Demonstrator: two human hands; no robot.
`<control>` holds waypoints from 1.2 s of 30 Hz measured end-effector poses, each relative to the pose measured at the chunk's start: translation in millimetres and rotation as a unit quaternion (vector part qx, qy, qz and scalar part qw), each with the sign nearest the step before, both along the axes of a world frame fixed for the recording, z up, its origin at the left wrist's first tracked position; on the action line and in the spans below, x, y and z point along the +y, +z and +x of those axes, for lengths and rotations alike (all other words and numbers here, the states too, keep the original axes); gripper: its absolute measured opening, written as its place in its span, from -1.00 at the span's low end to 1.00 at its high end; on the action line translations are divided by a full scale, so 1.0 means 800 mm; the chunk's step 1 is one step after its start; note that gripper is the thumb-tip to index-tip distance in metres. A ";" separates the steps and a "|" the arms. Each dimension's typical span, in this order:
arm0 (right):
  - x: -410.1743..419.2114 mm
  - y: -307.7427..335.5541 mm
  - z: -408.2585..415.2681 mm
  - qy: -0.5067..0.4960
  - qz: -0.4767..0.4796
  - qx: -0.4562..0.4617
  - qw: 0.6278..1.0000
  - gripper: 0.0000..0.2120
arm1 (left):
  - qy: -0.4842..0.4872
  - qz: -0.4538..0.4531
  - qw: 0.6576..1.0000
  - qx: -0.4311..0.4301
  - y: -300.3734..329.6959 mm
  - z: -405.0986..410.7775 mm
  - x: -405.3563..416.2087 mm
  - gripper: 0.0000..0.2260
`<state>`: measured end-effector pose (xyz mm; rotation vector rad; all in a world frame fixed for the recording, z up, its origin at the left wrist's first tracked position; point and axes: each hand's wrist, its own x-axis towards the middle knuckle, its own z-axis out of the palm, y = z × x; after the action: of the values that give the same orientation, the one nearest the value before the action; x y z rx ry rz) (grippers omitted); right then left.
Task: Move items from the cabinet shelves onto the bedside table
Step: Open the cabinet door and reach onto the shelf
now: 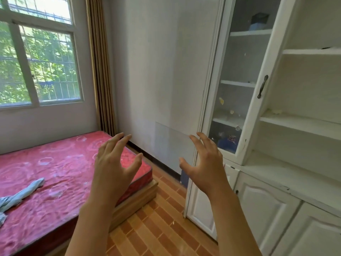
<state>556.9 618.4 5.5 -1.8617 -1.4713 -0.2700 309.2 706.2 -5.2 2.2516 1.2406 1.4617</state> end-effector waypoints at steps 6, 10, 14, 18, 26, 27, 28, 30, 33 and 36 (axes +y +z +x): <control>0.032 0.002 0.066 -0.030 -0.007 0.019 0.999 -0.25 | -0.059 0.000 0.998 0.002 0.001 0.085 0.067 -0.41; 0.060 0.004 0.112 -0.074 -0.001 0.030 0.997 -0.24 | -0.108 0.004 0.994 -0.015 -0.001 0.144 0.123 -0.40; 0.100 0.000 0.150 -0.122 -0.003 0.033 0.992 -0.25 | -0.164 -0.012 0.986 -0.007 -0.006 0.205 0.190 -0.41; 0.140 0.007 0.185 -0.169 0.002 0.051 0.984 -0.26 | -0.220 -0.016 0.975 0.003 0.010 0.260 0.255 -0.42; 0.197 0.021 0.221 -0.267 0.008 0.060 0.962 -0.29 | -0.318 -0.020 0.948 0.017 0.030 0.355 0.356 -0.41; 0.201 0.019 0.224 -0.277 0.001 0.058 0.959 -0.30 | -0.329 -0.022 0.944 0.016 0.027 0.364 0.363 -0.42; 0.203 0.017 0.227 -0.285 -0.005 0.053 0.957 -0.31 | -0.338 -0.025 0.941 0.016 0.023 0.372 0.368 -0.42; 0.207 0.015 0.235 -0.301 -0.013 0.048 0.952 -0.31 | -0.352 -0.028 0.935 0.022 0.015 0.388 0.376 -0.41; 0.211 0.017 0.252 -0.320 -0.002 0.049 0.946 -0.31 | -0.374 -0.035 0.927 0.024 0.008 0.417 0.382 -0.40; 0.216 0.014 0.277 -0.330 0.003 0.044 0.943 -0.30 | -0.387 -0.039 0.921 0.028 0.009 0.452 0.385 -0.35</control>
<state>778.2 791.4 16.6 -2.2800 -0.7407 -0.4952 670.5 1014.3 1.7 2.3176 0.3006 1.0125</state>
